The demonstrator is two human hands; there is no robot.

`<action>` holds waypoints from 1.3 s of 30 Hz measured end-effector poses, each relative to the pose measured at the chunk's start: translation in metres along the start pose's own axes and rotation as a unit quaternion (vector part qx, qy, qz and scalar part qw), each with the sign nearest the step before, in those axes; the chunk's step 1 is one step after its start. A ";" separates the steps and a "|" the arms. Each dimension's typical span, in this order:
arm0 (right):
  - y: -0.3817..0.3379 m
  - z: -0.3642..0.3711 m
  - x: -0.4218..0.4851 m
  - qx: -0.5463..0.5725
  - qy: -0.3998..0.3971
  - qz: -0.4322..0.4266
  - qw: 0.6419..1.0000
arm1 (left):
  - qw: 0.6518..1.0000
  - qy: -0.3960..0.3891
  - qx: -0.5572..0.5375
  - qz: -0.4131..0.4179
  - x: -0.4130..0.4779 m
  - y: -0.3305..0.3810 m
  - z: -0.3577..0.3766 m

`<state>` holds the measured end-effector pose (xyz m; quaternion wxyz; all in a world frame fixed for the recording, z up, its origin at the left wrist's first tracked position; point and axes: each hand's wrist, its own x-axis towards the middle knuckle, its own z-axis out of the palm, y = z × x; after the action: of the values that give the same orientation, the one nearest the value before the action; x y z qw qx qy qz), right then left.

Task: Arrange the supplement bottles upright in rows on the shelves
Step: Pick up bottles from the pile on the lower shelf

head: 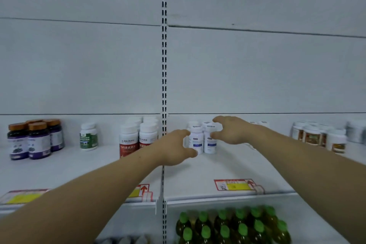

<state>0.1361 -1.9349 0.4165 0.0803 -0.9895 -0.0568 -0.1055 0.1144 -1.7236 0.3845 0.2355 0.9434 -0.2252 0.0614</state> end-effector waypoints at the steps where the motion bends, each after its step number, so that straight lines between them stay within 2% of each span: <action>1: 0.003 0.002 0.003 0.007 -0.002 -0.004 1.000 | 1.000 -0.006 -0.005 -0.014 0.005 -0.001 0.004; 6: 0.018 0.010 0.029 0.038 -0.009 -0.032 0.999 | 0.994 -0.007 -0.049 -0.093 0.037 -0.002 0.021; 10: 0.032 0.021 0.055 0.039 -0.055 -0.059 0.996 | 0.985 0.012 -0.102 -0.136 0.068 0.002 0.033; 13: 0.042 0.033 0.072 0.047 -0.082 -0.095 0.991 | 0.978 0.013 -0.145 -0.146 0.085 0.003 0.043; 20: 0.052 0.045 0.086 0.093 -0.064 -0.148 0.982 | 0.972 0.062 -0.185 -0.131 0.097 -0.002 0.056; 26: 0.052 0.050 0.080 0.122 -0.050 -0.148 0.980 | 0.980 0.068 -0.164 -0.088 0.095 0.002 0.058; 29: 0.052 0.048 0.077 0.127 -0.054 -0.141 0.980 | 0.979 0.048 -0.151 -0.126 0.091 0.003 0.052; 32: 0.058 0.035 0.070 0.123 -0.048 -0.120 0.984 | 0.985 0.035 -0.078 -0.147 0.084 0.007 0.040; 36: 0.076 0.007 0.058 0.076 0.003 -0.083 0.994 | 0.994 0.055 0.046 -0.088 0.070 0.022 0.023; 39: 0.094 -0.012 0.047 0.046 0.015 -0.057 0.997 | 0.995 0.055 0.080 -0.036 0.063 0.040 0.016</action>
<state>0.1913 -2.0250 0.4247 0.1208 -0.9782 -0.1168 -0.1219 0.1528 -1.7871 0.4012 0.1730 0.9620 -0.1721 0.1229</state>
